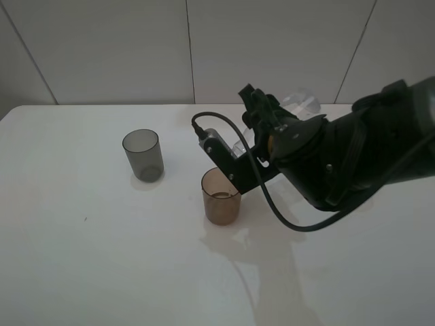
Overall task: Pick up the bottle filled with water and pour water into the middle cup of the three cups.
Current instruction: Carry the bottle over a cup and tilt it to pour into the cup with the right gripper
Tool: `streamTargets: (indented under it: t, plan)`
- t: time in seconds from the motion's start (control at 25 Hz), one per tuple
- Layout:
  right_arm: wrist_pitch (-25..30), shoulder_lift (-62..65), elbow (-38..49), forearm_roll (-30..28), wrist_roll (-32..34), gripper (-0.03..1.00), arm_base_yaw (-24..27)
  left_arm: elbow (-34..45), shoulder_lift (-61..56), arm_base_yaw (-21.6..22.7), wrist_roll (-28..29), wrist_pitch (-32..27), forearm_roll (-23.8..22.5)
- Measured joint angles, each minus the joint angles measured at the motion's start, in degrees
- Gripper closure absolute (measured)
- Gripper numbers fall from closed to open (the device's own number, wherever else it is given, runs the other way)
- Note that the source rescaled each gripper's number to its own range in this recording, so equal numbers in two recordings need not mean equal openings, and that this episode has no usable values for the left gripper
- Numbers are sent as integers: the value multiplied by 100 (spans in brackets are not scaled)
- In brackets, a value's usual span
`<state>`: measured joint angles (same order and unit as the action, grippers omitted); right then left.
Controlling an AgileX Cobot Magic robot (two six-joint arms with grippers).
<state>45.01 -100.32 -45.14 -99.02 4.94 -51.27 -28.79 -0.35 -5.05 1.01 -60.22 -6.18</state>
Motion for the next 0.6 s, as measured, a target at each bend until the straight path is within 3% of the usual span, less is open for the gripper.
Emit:
streamTargets:
  t: [0.6]
  plan:
    - [20, 0, 0, 0, 0, 97, -146, 0, 0, 0, 0, 0, 0]
